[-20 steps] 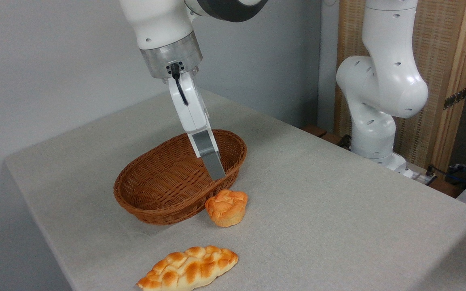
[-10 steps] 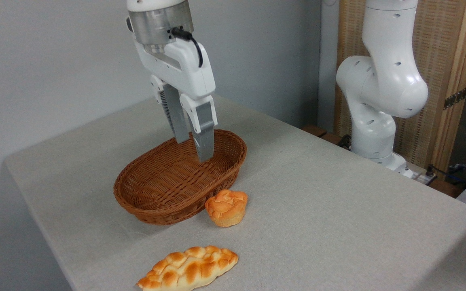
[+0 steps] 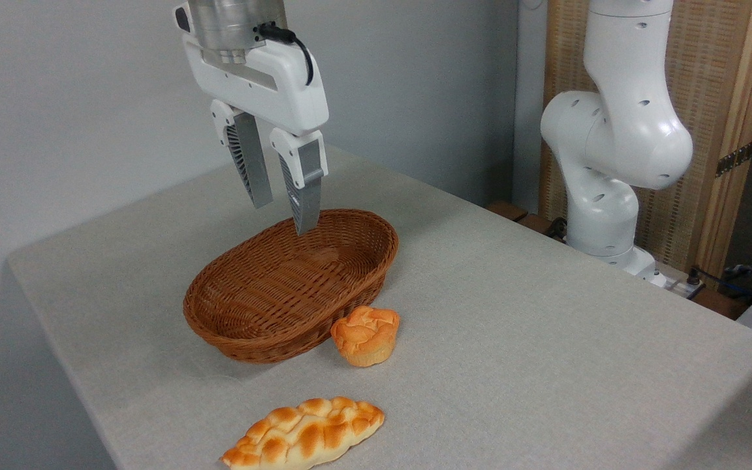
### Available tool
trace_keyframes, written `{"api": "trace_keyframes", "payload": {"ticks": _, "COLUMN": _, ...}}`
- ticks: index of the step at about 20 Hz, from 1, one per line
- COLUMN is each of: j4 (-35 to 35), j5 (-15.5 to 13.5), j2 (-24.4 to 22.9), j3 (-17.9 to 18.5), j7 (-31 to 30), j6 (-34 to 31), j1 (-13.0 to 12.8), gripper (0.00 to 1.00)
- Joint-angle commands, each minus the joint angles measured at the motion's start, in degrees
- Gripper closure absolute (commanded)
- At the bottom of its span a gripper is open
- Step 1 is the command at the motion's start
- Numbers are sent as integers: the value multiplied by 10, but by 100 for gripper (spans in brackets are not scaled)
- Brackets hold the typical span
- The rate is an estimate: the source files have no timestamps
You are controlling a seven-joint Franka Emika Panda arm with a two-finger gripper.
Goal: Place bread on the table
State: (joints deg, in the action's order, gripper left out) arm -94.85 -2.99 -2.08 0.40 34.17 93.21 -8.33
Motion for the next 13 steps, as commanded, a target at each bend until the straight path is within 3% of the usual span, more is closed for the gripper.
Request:
{"api": "trace_keyframes", "payload": {"ticks": 1, "j4": 7, "j5": -8, "j2": 5, "j3": -8, "j7": -5, "j6": 5, "j1": 12, "gripper": 0}}
{"api": "trace_keyframes", "payload": {"ticks": 13, "j4": 7, "j5": -2, "j2": 3, "j3": -1, "j7": 2, "j6": 16, "j1": 18, "gripper": 0}}
